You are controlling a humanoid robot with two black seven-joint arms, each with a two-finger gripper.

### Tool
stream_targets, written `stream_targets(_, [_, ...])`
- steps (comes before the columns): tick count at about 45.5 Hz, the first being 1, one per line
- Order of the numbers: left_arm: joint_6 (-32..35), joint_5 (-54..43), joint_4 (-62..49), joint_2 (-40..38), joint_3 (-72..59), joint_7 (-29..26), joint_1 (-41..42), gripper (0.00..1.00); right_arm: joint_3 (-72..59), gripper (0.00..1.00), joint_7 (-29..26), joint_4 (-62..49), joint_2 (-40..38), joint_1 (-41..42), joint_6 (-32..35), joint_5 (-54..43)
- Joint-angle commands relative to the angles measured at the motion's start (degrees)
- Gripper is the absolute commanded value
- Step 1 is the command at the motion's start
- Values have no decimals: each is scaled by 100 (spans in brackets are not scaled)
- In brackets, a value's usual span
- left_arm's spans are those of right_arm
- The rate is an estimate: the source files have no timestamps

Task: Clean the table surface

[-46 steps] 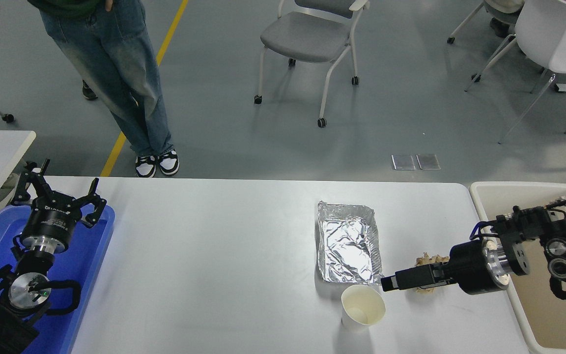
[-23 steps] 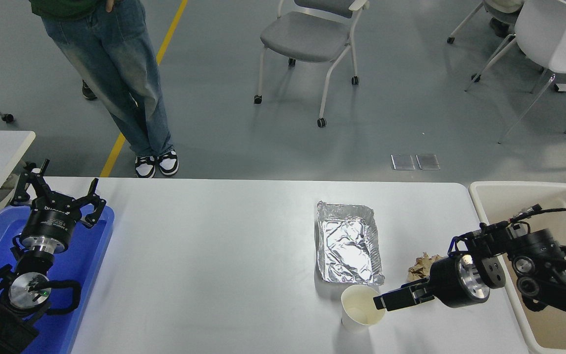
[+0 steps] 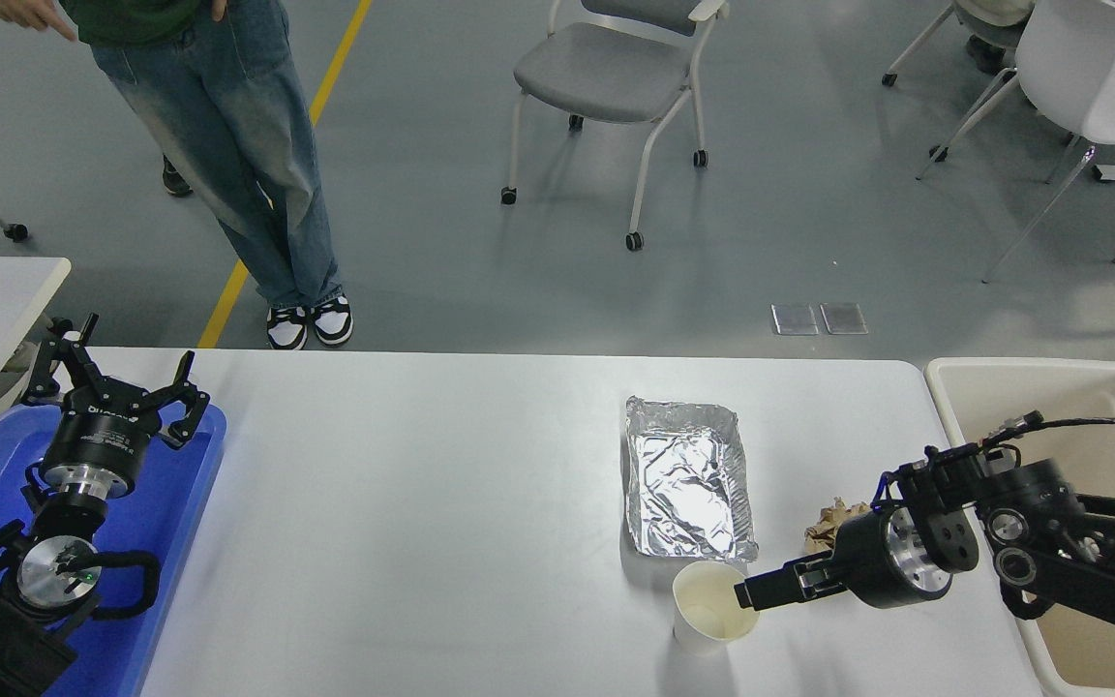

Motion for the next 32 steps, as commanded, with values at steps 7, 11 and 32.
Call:
stream_targets(7, [0,0,0,5,0,0,4,100,95,99,-698,-27,205,-78,0,969])
stream_targets(11, [0,0,0,-3,0,0,-5,100,227,99,-865,-35,363,-104,0,1083])
stream_targets(32, [0,0,0,5,0,0,-5,100,324,93,-1067,-317,592,-263,-17,1294])
